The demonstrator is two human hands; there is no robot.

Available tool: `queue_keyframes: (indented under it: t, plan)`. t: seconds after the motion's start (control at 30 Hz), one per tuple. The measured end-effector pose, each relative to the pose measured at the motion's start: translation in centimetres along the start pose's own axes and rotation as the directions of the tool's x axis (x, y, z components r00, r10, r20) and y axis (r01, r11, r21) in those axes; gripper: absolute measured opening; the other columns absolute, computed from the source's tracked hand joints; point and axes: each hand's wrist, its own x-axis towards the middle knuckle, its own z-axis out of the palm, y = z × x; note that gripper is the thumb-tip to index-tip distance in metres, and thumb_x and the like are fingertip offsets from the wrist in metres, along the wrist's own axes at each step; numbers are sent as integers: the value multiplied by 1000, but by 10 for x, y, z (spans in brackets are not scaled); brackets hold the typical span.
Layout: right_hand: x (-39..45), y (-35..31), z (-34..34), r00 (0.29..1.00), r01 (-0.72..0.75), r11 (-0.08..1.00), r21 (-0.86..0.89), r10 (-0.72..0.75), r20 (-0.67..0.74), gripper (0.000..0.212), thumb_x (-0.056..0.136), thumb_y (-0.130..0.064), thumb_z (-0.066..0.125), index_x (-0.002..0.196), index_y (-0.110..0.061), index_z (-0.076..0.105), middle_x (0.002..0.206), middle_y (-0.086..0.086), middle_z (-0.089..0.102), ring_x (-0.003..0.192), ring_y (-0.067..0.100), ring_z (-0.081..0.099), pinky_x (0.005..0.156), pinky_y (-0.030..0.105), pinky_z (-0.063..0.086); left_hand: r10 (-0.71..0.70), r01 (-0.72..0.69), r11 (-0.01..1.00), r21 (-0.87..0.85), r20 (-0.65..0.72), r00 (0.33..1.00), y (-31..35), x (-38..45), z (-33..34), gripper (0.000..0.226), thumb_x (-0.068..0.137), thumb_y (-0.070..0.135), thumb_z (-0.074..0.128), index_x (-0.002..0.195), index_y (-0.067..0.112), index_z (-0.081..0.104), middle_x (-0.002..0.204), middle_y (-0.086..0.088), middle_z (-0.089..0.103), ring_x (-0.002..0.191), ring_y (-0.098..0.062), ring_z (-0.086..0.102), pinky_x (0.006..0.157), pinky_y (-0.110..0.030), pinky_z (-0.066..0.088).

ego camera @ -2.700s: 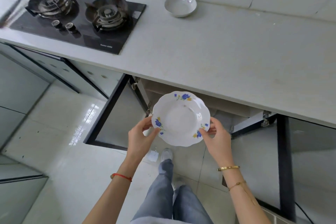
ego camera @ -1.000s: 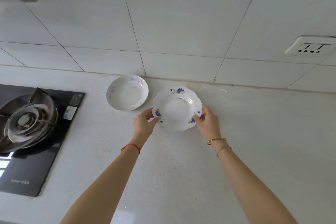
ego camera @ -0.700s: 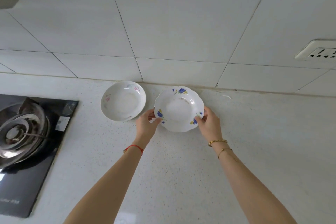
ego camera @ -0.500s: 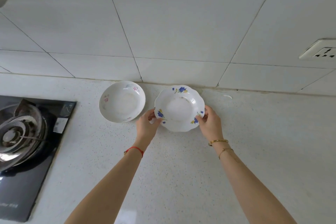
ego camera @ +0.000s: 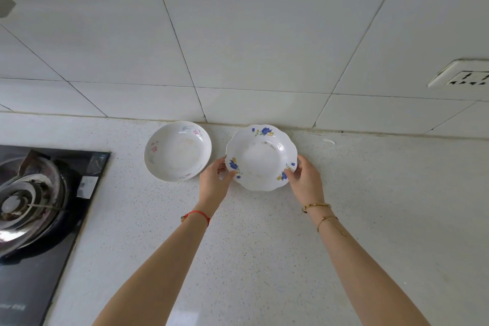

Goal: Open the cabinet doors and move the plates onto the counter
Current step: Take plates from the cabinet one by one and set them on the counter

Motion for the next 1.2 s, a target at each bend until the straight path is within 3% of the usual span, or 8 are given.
queue_keyframes:
  t: [0.13, 0.47, 0.93, 1.2]
  plan:
    - [-15, -7, -11, 1000, -4, 993, -116, 1, -26, 45, 90, -27, 62, 130, -9, 50, 117, 12, 60, 112, 28, 50, 91, 40, 47, 66, -65, 984, 168, -3, 998, 0, -17, -14, 46, 88, 28, 66, 131, 15, 55, 113, 0, 66, 102, -14, 59, 94, -30, 48]
    - [-101, -37, -65, 943, 291, 878, -379, -330, -42, 39, 90, -18, 60, 127, -6, 53, 120, 13, 61, 117, 32, 50, 95, 41, 43, 379, -310, 810, 498, -40, 925, 21, -126, -93, 41, 91, 27, 62, 128, 12, 57, 121, -4, 65, 115, -23, 57, 95, -36, 49]
    - [-280, -42, -99, 874, 449, 813, -370, -485, -6, 39, 92, -18, 58, 129, -7, 53, 117, 7, 62, 116, 26, 51, 98, 38, 44, 455, -334, 777, 534, -110, 884, -7, -328, -138, 34, 92, 22, 60, 126, 14, 59, 118, 0, 66, 112, -20, 60, 96, -37, 50]
    - [-410, -32, -88, 884, 422, 810, -408, -467, -13, 39, 94, -21, 55, 131, -9, 51, 122, 6, 60, 119, 24, 49, 101, 39, 42, 495, -390, 770, 505, -88, 864, -58, -431, -167, 33, 92, 17, 60, 124, 11, 60, 117, -2, 66, 110, -22, 60, 93, -40, 50]
